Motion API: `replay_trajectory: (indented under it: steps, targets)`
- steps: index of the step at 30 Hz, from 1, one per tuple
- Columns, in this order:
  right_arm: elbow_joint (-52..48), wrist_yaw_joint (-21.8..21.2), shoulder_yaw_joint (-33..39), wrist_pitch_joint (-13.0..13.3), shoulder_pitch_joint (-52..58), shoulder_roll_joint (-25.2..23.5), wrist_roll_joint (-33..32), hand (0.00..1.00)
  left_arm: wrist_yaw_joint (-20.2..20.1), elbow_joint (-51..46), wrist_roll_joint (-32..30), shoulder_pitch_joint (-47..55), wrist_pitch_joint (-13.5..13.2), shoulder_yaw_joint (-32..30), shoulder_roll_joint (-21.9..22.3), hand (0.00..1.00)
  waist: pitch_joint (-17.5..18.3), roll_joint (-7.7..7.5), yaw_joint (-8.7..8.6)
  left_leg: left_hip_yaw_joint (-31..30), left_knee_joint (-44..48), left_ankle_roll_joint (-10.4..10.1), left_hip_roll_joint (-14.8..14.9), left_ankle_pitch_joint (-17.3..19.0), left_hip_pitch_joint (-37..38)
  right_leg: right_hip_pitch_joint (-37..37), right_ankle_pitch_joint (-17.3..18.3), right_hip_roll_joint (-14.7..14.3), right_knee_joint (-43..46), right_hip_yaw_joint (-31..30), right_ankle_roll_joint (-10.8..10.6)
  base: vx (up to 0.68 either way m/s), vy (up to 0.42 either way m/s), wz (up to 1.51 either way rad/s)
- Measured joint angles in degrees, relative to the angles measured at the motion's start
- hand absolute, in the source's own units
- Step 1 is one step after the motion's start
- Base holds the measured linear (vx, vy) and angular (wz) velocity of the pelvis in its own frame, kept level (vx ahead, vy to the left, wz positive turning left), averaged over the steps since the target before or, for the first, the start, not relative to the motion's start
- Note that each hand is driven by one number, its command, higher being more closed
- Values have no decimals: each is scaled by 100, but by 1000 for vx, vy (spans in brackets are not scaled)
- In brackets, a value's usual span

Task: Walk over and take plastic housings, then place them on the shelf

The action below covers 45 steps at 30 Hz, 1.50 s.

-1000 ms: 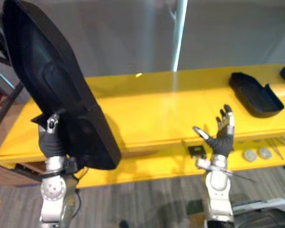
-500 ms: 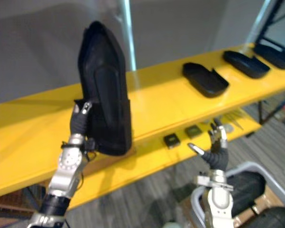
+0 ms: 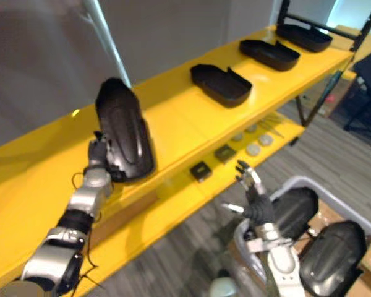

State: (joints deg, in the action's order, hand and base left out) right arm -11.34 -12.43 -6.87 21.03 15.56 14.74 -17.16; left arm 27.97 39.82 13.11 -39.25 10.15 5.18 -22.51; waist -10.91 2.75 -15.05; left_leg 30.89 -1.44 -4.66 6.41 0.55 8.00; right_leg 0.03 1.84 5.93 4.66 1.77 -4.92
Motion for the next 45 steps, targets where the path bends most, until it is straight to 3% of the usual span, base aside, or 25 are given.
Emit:
replay_trajectory:
  steps: [3,8,16,17,36,40,45]
  targets:
    - [-119,-145,-259,-102,-28,117,-40,0,195,263,195,-503,250,-7,-178,100,-259,45,-67,25,7,-1,13,4,-91,-114,-34,-14,10,-28,3,-84,-22,-5]
    - [-174,-121,-557,-209,-299,270,-68,0,567,474,535,-985,334,-71,-308,100,-643,74,-155,32,18,15,4,-9,-430,-508,-145,-13,101,-73,-8,-75,-10,0]
    - [-502,274,-1088,-339,-354,398,-184,0,370,479,904,-1168,574,-278,-732,100,-918,68,-112,-28,193,15,68,-9,-620,-662,-103,-12,289,-39,56,-3,-13,6]
    - [-546,320,-1127,-340,-355,406,-192,0,291,480,906,-1205,678,-271,-745,0,-919,71,-96,-33,197,15,72,-9,-621,-662,-98,-15,300,-37,61,-5,-9,5]
    - [-565,423,-1246,-379,-105,445,-249,0,383,636,1312,-1243,747,-221,-748,0,-924,79,-96,-118,277,16,80,-8,-606,-626,-103,-4,369,-12,43,-15,-4,0]
    - [-564,410,-1241,-379,-40,441,-248,0,872,635,1325,-1241,723,-243,-752,0,-922,81,-128,-175,286,16,82,-9,-596,-581,-110,-7,338,7,41,3,-4,2]
    - [-559,394,-1243,-377,152,383,-231,0,1734,480,954,-1254,415,-581,-950,0,-908,93,-148,-186,281,16,83,-8,-400,-362,-121,-16,231,-12,30,9,-2,-4]
